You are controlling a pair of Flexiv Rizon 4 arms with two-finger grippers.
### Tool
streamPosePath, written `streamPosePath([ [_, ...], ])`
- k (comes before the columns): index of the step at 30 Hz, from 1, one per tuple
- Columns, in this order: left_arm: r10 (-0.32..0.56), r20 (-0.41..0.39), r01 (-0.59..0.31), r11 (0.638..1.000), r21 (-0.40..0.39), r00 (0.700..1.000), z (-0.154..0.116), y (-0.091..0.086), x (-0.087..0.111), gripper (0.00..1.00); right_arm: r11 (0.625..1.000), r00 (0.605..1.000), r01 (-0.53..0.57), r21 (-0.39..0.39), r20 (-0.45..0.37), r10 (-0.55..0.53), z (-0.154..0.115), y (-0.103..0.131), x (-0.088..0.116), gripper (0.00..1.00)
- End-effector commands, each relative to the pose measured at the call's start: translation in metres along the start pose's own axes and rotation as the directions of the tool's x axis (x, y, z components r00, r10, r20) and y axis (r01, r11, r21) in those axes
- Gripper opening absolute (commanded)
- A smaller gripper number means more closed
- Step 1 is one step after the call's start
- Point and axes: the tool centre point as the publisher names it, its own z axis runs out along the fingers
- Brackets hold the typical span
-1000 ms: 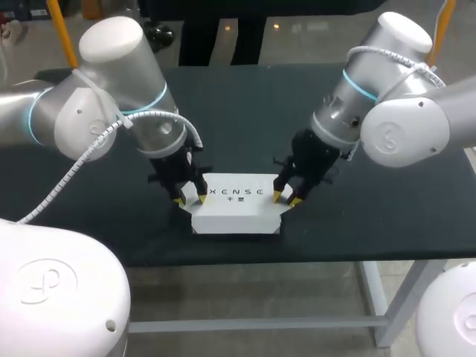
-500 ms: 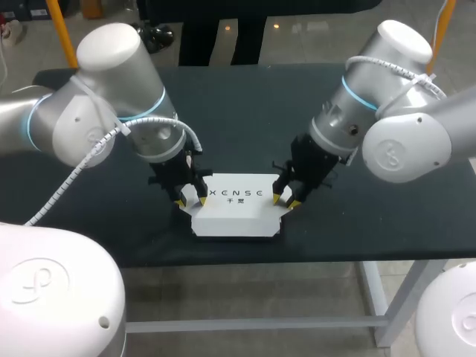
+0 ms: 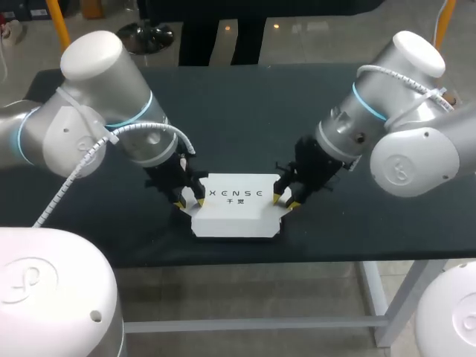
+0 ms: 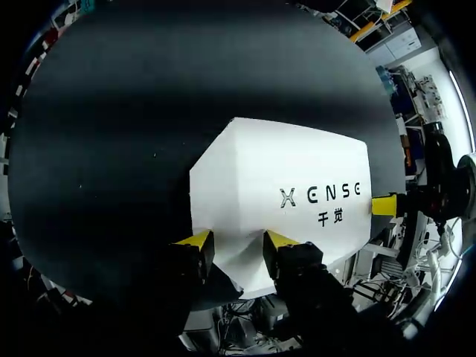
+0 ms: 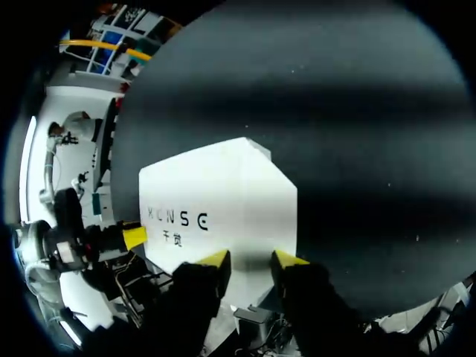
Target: Assemble the packaging by folding the flat box into shape, placing the metal phone stand inside, and closing the box properly
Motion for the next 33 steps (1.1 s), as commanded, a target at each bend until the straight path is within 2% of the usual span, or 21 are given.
streamPosePath([
  [1,0.004,-0.009,-0.004,1.0,0.003,1.0,0.002,0.002,-0.002,0.45,1.0,1.0,0.001,-0.004,-0.007,-0.001,0.003,0.0,0.0,0.41],
  [15,0.022,-0.05,-0.022,1.0,-0.001,0.999,0.006,0.0,-0.002,0.44,1.0,0.999,-0.015,-0.022,-0.044,0.014,0.01,0.003,0.002,0.41],
  [24,0.029,-0.066,-0.029,1.0,-0.007,0.997,0.007,-0.001,-0.002,0.51,1.0,0.998,-0.021,-0.023,-0.063,0.019,0.013,0.004,0.003,0.42],
  [26,0.027,-0.068,-0.028,1.0,-0.007,0.997,0.008,-0.001,-0.002,0.59,0.999,0.997,-0.025,-0.025,-0.068,0.024,0.013,0.004,0.003,0.41],
  [27,0.027,-0.069,-0.027,1.0,-0.007,0.997,0.008,-0.001,-0.002,0.6,0.999,0.997,-0.028,-0.025,-0.072,0.026,0.012,0.005,0.003,0.41],
  [33,0.018,-0.076,-0.019,1.0,-0.006,0.997,0.007,-0.002,-0.003,0.6,0.999,0.997,-0.032,-0.025,-0.076,0.03,0.011,0.006,0.003,0.41],
])
